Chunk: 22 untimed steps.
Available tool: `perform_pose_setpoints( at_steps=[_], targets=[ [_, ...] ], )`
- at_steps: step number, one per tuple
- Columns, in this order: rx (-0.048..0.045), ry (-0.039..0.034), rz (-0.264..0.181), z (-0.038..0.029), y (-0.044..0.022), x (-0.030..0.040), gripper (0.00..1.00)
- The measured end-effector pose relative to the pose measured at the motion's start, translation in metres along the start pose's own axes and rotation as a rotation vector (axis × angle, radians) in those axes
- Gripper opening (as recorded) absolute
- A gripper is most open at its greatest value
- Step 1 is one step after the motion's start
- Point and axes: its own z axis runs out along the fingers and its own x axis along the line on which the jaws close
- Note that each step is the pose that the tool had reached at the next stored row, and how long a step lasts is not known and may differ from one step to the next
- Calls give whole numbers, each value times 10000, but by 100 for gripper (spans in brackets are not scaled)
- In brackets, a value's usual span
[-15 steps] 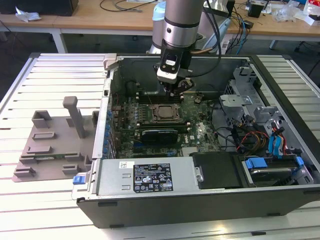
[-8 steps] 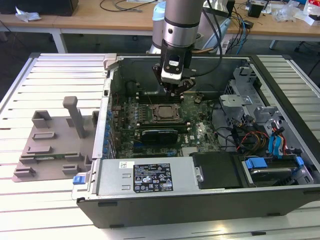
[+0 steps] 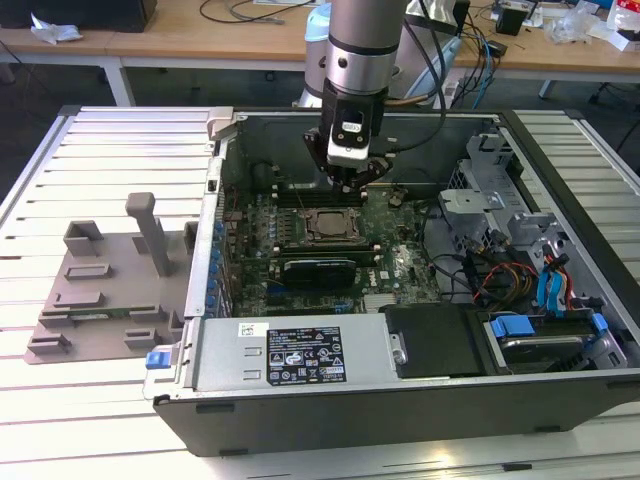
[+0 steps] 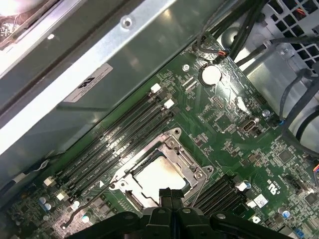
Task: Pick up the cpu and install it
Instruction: 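Install the first cpu locking lever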
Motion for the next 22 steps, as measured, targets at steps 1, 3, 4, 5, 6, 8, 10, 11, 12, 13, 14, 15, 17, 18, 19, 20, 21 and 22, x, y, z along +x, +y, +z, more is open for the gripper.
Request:
perform_pose_setpoints(
  at_steps=[1, 3, 4, 5, 6, 8, 10, 11, 12, 13, 14, 15, 17, 18, 19, 20, 21, 22],
  targets=[
    [0, -2, -56, 0, 0, 0, 11],
    [-1, -13, -285, 0, 0, 0, 11],
    [-1, -17, -379, 0, 0, 0, 11],
    [-2, -22, -485, 0, 0, 0, 11],
    [-2, -27, -603, 0, 0, 0, 11],
    [-2, -32, -715, 0, 0, 0, 11],
    [-3, -43, -960, 0, 0, 0, 11],
    [-3, -49, -1074, 0, 0, 0, 11],
    [-3, -54, -1205, 0, 0, 0, 11],
    [-3, -58, -1292, 0, 0, 0, 11],
    [-4, -64, -1426, 0, 0, 0, 11],
    [-4, -70, -1542, 0, 0, 0, 11],
    [-4, -77, -1698, 0, 0, 0, 11],
    [-5, -79, -1741, 0, 0, 0, 11],
    [-5, -81, -1810, 0, 0, 0, 11],
    [-5, -84, -1864, 0, 0, 0, 11],
    [-5, -89, -1987, 0, 0, 0, 11],
    [-6, -94, -2085, 0, 0, 0, 11]
  ],
)
